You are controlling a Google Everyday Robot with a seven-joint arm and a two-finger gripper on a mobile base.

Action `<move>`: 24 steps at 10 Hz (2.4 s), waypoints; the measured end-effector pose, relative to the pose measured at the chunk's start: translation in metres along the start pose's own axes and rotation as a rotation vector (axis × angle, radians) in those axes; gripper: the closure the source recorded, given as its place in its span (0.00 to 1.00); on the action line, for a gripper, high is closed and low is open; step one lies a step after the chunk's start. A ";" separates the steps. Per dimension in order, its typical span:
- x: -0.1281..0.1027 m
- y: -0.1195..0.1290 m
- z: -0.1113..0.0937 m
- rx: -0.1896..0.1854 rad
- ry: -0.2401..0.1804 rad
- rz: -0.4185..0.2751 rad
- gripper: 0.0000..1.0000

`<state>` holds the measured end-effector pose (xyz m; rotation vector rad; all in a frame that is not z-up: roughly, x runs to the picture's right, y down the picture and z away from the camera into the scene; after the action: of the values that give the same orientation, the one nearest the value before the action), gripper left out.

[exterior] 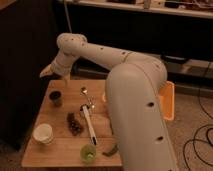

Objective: Stack cups into tray

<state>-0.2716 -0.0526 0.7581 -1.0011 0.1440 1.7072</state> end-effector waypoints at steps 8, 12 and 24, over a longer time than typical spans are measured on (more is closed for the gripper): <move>0.000 0.000 0.000 0.000 0.000 0.000 0.20; 0.000 0.000 0.000 0.000 0.000 0.000 0.20; 0.108 -0.067 -0.064 0.003 -0.015 0.010 0.20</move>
<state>-0.1855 0.0181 0.6696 -0.9864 0.1420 1.7233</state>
